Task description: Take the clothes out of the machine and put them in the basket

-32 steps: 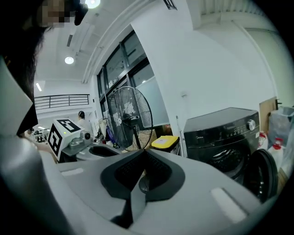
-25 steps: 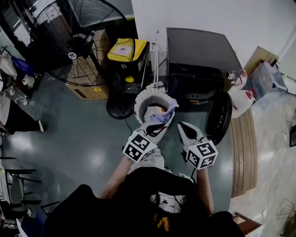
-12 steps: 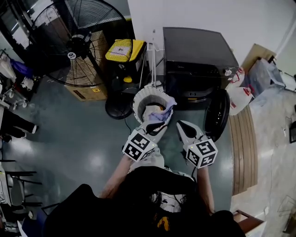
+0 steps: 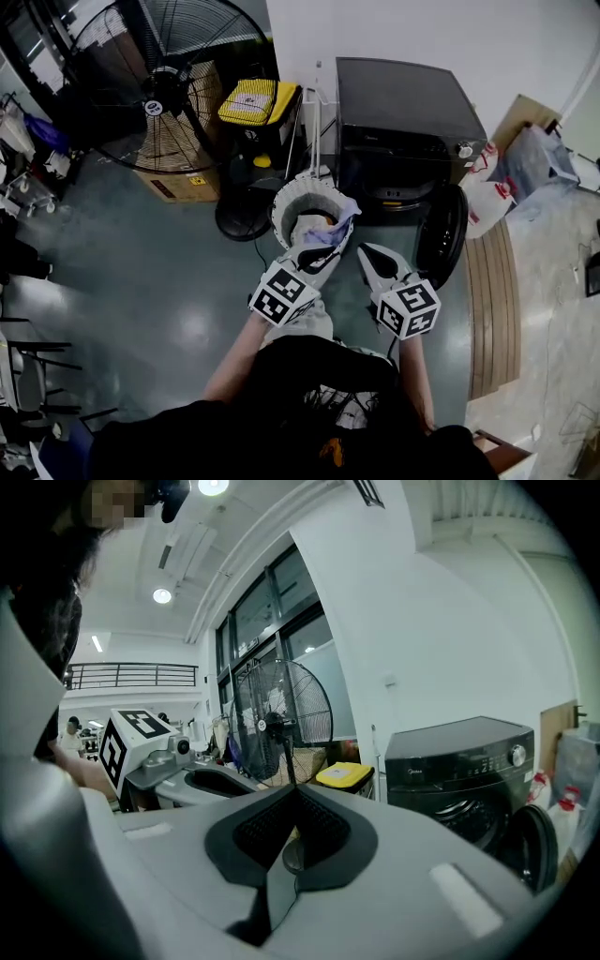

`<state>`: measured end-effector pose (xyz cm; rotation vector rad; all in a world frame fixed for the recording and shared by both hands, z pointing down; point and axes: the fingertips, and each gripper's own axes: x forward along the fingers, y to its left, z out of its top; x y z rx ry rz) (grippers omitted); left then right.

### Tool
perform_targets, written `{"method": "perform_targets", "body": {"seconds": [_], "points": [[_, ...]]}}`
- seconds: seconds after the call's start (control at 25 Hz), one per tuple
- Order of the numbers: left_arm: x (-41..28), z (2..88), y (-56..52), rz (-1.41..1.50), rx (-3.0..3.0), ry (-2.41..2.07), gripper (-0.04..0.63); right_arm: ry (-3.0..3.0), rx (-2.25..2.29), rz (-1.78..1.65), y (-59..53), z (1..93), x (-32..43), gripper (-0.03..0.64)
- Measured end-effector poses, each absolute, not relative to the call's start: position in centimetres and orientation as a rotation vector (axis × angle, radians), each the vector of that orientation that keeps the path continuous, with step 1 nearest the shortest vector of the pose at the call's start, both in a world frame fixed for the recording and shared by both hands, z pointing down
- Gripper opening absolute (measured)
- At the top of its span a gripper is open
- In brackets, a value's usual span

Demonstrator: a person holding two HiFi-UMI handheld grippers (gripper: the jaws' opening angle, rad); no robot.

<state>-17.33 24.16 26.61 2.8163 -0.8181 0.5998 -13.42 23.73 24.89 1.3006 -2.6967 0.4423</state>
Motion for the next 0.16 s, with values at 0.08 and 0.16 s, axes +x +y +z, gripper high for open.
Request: {"method": "perform_targets", "body": {"seconds": [0.08,0.16], "points": [[-17.50,26.56,24.14,0.600,2.816,-0.820,0.044,-2.697,1.295,0.440,23.69,24.88,-13.66,0.020],[-17.63,26.50,24.10,0.599,2.816,-0.822,0.044,-2.696,1.290,0.438,23.65,24.88,-13.86,0.020]]}}
